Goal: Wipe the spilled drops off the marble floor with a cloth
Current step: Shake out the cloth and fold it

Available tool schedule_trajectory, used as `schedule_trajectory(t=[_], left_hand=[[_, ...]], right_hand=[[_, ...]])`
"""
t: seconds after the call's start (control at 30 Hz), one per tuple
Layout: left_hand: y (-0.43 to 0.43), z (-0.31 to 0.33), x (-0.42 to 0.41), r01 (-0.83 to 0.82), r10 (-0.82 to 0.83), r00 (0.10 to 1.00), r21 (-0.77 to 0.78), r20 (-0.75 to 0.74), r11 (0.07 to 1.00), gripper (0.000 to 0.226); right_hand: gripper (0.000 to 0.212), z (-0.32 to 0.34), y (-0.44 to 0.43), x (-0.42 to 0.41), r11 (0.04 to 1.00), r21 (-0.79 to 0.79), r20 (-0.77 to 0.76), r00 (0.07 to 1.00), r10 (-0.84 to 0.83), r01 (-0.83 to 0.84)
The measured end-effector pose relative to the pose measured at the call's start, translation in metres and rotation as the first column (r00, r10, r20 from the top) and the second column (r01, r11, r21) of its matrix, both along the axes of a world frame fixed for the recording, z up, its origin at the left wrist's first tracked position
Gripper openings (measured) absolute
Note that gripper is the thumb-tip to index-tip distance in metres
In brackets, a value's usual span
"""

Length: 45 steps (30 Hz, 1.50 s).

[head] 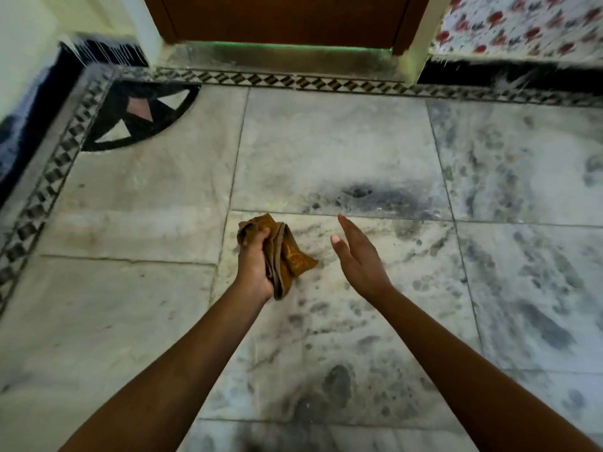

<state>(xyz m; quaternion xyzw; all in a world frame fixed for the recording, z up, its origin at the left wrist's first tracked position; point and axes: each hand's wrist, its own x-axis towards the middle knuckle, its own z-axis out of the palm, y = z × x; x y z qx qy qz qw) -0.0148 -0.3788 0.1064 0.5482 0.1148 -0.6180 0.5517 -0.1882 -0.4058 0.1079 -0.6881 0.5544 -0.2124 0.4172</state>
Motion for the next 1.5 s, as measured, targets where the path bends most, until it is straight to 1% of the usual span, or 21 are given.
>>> schedule_trajectory(t=[0.07,0.13,0.23,0.33,0.37,0.47,0.53,0.63,0.73,0.77,0.8,0.83,0.93,1.03,1.1,1.17,1.2,1.27,1.37,1.43,1.5], left_hand=[[0.003,0.034,0.003,-0.028,0.028,1.0,0.013,0.005,1.0,0.042],[0.002,0.082,0.008,-0.051,0.051,0.997,0.008,0.05,0.999,0.042],[0.005,0.164,0.013,-0.086,0.09,0.993,-0.051,0.08,0.995,0.043],[0.01,0.266,0.017,-0.105,0.109,0.989,-0.05,0.102,0.993,0.038],[0.012,0.291,0.015,-0.103,0.108,0.989,-0.05,0.097,0.993,0.035],[0.026,0.405,0.016,-0.114,0.121,0.986,-0.065,0.113,0.991,0.035],[0.039,0.486,0.016,-0.104,0.114,0.981,-0.07,0.156,0.992,0.038],[0.066,0.597,0.007,-0.05,0.054,0.968,-0.022,0.244,0.999,0.036],[0.091,0.667,-0.005,-0.012,0.015,0.952,-0.013,0.306,1.0,0.037],[0.1,0.687,-0.011,-0.02,0.026,0.947,-0.02,0.321,1.0,0.038],[0.109,0.701,-0.017,-0.022,0.034,0.94,-0.041,0.339,0.999,0.04],[0.126,0.718,-0.031,-0.053,0.08,0.934,-0.086,0.349,0.995,0.042],[0.139,0.749,-0.05,-0.077,0.125,0.872,-0.12,0.474,0.99,0.039],[0.158,0.779,-0.076,-0.079,0.153,0.801,-0.152,0.579,0.985,0.041],[0.165,0.795,-0.089,-0.046,0.161,0.754,-0.193,0.637,0.98,0.044],[0.172,0.812,-0.104,-0.001,0.156,0.711,-0.22,0.686,0.975,0.038],[0.174,0.821,-0.11,0.022,0.149,0.699,-0.229,0.699,0.973,0.039],[0.18,0.836,-0.121,0.081,0.116,0.694,-0.237,0.711,0.968,0.048],[0.185,0.86,-0.128,0.09,0.13,0.695,-0.265,0.707,0.96,0.055],[0.183,0.871,-0.126,0.105,0.134,0.695,-0.285,0.706,0.953,0.05],[0.185,0.881,-0.127,0.149,0.121,0.684,-0.3,0.719,0.942,0.042]], right_hand=[[0.052,0.039,-0.001,0.006,1.0,0.019,0.013,1.0,0.003,-0.003],[0.052,0.088,-0.002,0.011,0.998,0.057,0.044,0.999,-0.003,0.001],[0.054,0.166,0.002,0.015,0.995,0.101,0.07,0.997,0.013,-0.02],[0.053,0.261,0.007,0.015,0.995,0.1,0.08,0.997,0.018,-0.026],[0.052,0.28,0.01,0.015,0.995,0.1,0.092,0.996,0.015,-0.024],[0.052,0.387,0.023,0.01,0.998,0.065,0.103,0.995,0.004,-0.011],[0.052,0.466,0.035,0.003,0.999,0.038,0.118,0.993,-0.007,0.002],[0.053,0.564,0.062,-0.016,1.0,0.003,0.138,0.99,0.005,-0.006],[0.053,0.619,0.083,-0.029,0.999,-0.034,0.161,0.987,0.02,-0.015],[0.053,0.638,0.089,-0.037,0.999,-0.046,0.181,0.983,0.025,-0.017],[0.053,0.649,0.095,-0.042,0.999,-0.046,0.21,0.977,0.024,-0.015],[0.053,0.666,0.106,-0.057,0.997,-0.057,0.229,0.972,0.061,-0.049],[0.054,0.69,0.107,-0.071,0.99,-0.091,0.255,0.959,0.126,-0.106],[0.058,0.722,0.11,-0.094,0.966,-0.192,0.202,0.956,0.212,-0.173],[0.058,0.741,0.111,-0.101,0.954,-0.236,0.187,0.954,0.233,-0.186],[0.057,0.758,0.118,-0.102,0.954,-0.226,0.205,0.948,0.245,-0.198],[0.057,0.766,0.122,-0.101,0.952,-0.22,0.219,0.94,0.26,-0.212],[0.057,0.785,0.131,-0.098,0.937,-0.201,0.254,0.909,0.33,-0.284],[0.058,0.811,0.138,-0.095,0.899,-0.178,0.266,0.861,0.435,-0.399],[0.056,0.819,0.137,-0.096,0.907,-0.144,0.279,0.863,0.421,-0.396],[0.042,0.821,0.134,-0.099,0.927,-0.163,0.271,0.888,0.373,-0.339]])
